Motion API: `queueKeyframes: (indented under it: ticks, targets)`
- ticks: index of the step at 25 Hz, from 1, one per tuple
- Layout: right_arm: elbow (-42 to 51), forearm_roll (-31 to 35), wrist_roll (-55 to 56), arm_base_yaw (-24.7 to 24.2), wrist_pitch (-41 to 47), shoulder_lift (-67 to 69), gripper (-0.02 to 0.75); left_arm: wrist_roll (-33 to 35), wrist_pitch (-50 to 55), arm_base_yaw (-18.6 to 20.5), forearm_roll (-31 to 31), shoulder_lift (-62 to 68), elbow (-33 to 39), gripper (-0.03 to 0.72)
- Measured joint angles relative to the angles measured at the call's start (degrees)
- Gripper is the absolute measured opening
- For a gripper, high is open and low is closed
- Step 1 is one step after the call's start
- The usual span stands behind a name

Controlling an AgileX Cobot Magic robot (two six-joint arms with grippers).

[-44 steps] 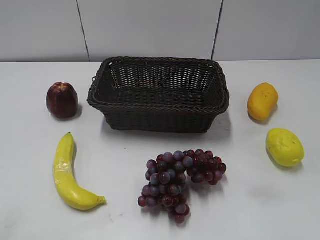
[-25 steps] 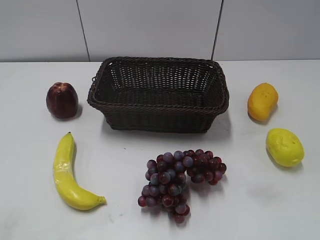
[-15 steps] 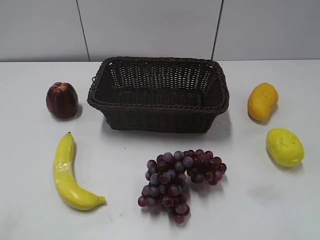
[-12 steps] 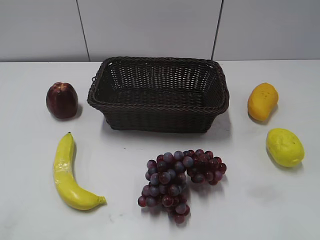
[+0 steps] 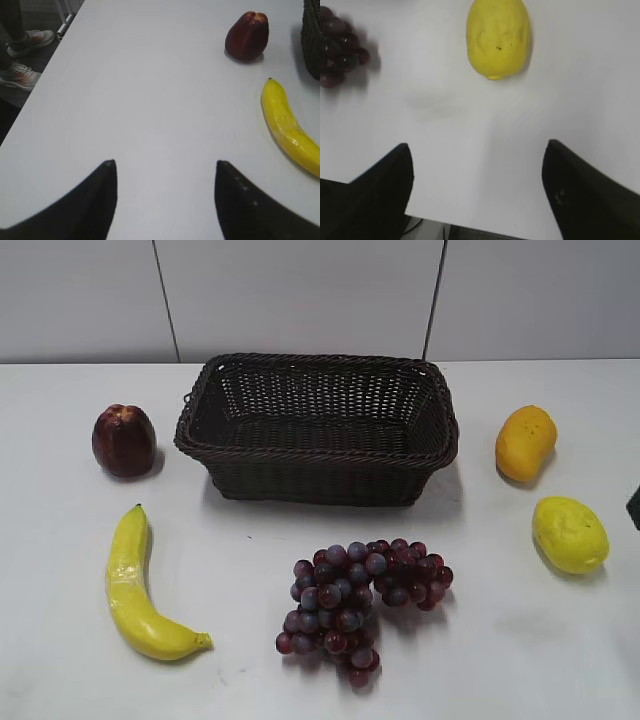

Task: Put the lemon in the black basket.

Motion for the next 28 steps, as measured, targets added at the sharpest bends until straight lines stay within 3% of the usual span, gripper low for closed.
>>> queueKeyframes:
  ticks: [18, 28]
  targets:
    - [-6.4, -2.5, -1.4, 0.0, -14.8, 31.2, 0.605, 0.0, 0.0, 0.0, 0.0, 0.0, 0.0, 0.456]
    - [-7.5, -2.4, -1.5, 0.0, -18.0, 37.9, 0.573, 0.0, 0.0, 0.0, 0.0, 0.0, 0.0, 0.456]
